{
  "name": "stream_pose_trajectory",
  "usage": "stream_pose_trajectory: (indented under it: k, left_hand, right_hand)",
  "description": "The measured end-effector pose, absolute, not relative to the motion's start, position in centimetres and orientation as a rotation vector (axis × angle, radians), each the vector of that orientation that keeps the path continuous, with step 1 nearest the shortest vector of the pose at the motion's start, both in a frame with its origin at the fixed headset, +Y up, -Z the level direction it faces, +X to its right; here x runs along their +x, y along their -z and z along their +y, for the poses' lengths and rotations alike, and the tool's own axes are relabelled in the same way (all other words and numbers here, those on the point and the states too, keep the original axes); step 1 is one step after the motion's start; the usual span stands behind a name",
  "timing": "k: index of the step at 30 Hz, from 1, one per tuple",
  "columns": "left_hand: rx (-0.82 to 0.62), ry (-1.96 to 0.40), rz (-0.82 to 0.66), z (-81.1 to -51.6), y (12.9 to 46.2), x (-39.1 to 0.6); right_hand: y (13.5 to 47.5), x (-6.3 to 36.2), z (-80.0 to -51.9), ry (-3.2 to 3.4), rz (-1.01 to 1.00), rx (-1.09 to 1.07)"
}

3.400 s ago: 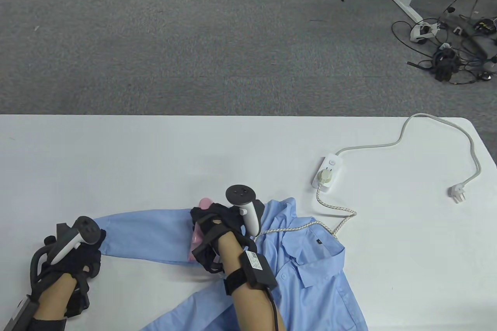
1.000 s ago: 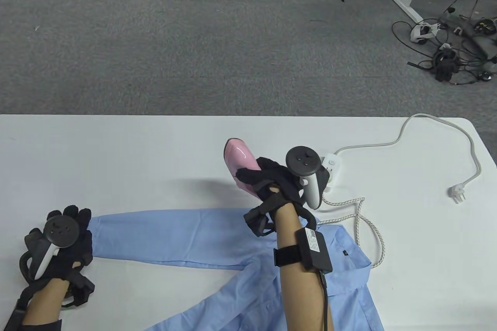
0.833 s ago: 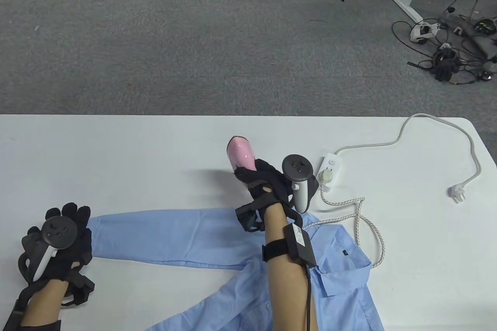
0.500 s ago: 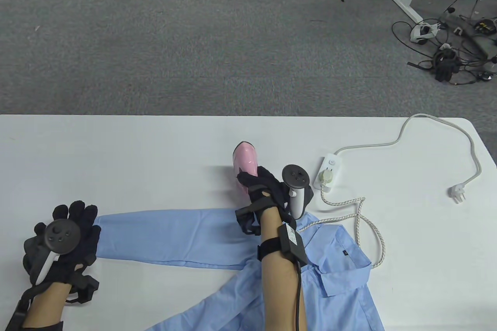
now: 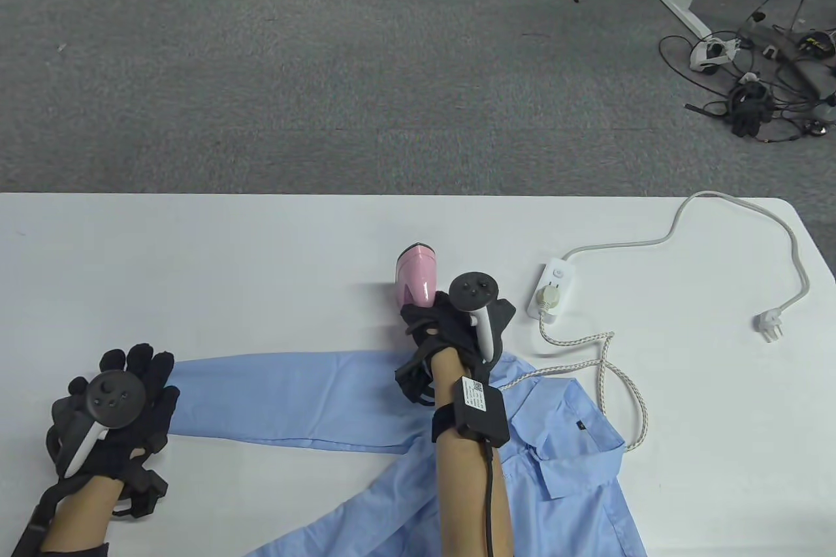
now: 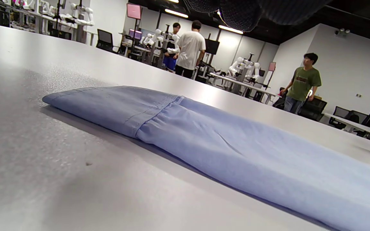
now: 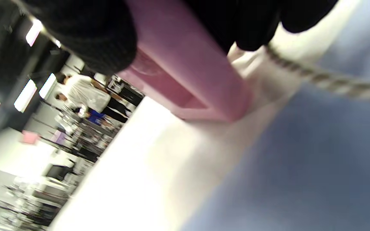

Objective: Iron long-sleeve shirt with electric iron on table

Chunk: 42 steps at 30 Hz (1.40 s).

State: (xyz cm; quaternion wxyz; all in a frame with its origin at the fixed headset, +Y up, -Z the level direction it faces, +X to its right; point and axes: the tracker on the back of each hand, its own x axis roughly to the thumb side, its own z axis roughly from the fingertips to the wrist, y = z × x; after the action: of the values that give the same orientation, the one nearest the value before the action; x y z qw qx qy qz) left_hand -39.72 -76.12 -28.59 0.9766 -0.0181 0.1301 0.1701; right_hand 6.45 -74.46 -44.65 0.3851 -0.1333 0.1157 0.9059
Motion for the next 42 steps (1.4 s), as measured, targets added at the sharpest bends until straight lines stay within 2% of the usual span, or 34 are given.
stream_pose_trajectory:
  k: [6,12,18,20,22,26,34,40,42]
  left_hand:
    - [-0.055,-0.338,0.242,-76.4,28.8,-39.3]
    - [-0.063,-0.340,0.239,-76.4,28.7,-39.3]
    - [-0.028,-0.374,0.219,-75.4,28.4,-39.2]
    - [-0.024,-0.368,0.214,-75.3,28.3,-39.0]
    - [-0.031,-0.355,0.209,-75.4,28.4,-38.7]
    - [-0.045,-0.330,0.213,-75.6,28.4,-38.4]
    - [-0.042,-0.301,0.237,-75.5,28.4,-38.4]
    - [-0.065,-0.283,0.252,-75.3,28.3,-38.4]
    - [-0.069,-0.279,0.255,-75.3,28.3,-38.5]
  right_hand:
    - [43.1,6.6,-71.7,-2.553,0.288,-0.274]
    - [41.2,9.1,-68.1,-2.574,0.232,-0.132]
    - [39.8,15.4,-64.2,-2.569,-0.114,-0.232]
    - [39.7,17.0,-63.9,-2.550,-0.170,-0.262]
    - [39.9,19.0,-64.3,-2.560,-0.163,-0.309]
    - [41.0,21.3,-66.6,-2.622,-0.028,-0.436]
    - [45.6,22.2,-70.2,-2.730,0.143,-0.540]
    - [49.2,21.3,-72.5,-2.739,0.131,-0.548]
    - [49.5,21.3,-72.6,-2.749,0.024,-0.600]
